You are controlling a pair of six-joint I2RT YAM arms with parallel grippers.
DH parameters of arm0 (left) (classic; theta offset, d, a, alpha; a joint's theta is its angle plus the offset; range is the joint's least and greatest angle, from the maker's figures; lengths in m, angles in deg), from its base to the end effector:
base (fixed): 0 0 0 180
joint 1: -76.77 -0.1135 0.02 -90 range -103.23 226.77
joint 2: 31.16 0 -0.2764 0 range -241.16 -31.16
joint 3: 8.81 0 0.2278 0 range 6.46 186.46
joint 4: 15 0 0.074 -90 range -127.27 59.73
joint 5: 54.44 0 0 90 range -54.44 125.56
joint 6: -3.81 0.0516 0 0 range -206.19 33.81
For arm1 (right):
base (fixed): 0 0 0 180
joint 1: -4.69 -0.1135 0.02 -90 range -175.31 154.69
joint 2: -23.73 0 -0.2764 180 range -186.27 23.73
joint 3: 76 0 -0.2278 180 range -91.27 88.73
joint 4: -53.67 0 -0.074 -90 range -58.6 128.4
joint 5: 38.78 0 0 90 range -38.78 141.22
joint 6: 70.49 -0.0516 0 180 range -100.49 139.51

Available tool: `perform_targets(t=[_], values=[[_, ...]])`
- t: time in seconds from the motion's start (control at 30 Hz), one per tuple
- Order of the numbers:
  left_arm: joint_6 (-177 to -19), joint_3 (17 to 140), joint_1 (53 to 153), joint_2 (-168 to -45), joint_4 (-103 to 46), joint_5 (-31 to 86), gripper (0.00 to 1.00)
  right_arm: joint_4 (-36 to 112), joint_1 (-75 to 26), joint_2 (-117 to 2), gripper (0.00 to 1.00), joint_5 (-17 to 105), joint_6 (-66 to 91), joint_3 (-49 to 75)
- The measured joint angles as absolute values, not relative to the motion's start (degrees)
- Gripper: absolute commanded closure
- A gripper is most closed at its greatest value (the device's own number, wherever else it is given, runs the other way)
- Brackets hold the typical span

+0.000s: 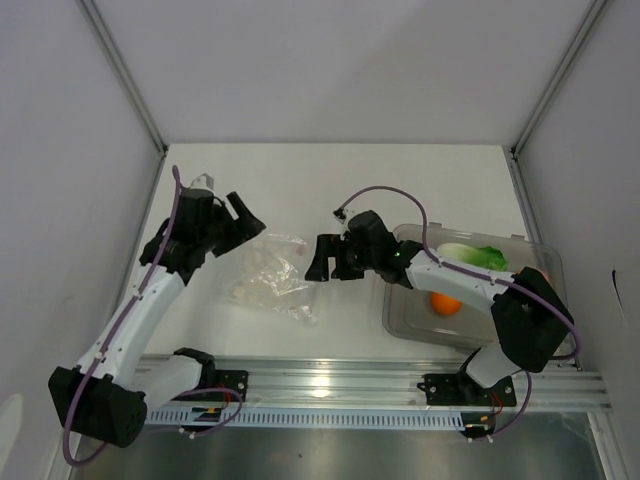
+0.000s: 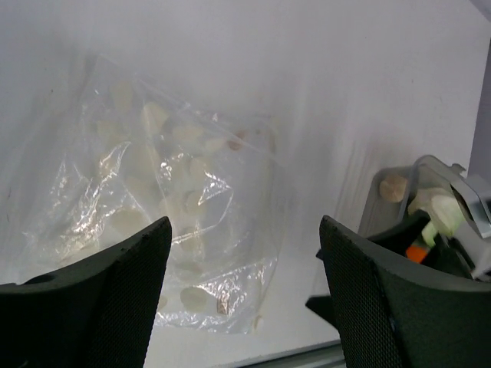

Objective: Place the food in the zip-top bag and seal the zipper
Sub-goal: Adjust the zipper food storage bag at the center of the board.

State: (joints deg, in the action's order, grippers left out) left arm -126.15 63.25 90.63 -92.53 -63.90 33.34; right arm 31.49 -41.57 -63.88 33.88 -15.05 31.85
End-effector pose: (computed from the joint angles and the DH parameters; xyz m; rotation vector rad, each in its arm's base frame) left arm 0.2035 -0.0523 0.3207 -0.4972 2.2407 -0.5439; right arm 0.2140 0.2459 0.2537 -0.4276 2.3913 1.0533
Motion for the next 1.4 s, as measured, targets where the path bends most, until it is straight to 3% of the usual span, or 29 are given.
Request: perform_targets(t=[0.27, 0.57, 0.87, 1.4], values=[[-125.63, 58.42, 96.3, -84.62, -64.32, 29.93, 0.2, 36.08, -39.45, -69.72, 0.28, 34.86, -22.57, 33.25], [-125.54, 54.69, 103.49, -77.01, -64.3, 28.4, 0.27, 43.53, -37.27, -71.47, 0.34, 33.95, -29.26, 35.32], [-123.55, 53.07, 106.26, -69.18, -64.27, 27.26, 0.32, 47.0, -36.72, -72.76, 0.33, 33.71, -32.98, 37.92], [-121.65, 53.0, 110.59, -72.81, -64.14, 26.12, 0.33, 47.75, -37.88, -71.34, 0.32, 37.36, -34.75, 43.98]])
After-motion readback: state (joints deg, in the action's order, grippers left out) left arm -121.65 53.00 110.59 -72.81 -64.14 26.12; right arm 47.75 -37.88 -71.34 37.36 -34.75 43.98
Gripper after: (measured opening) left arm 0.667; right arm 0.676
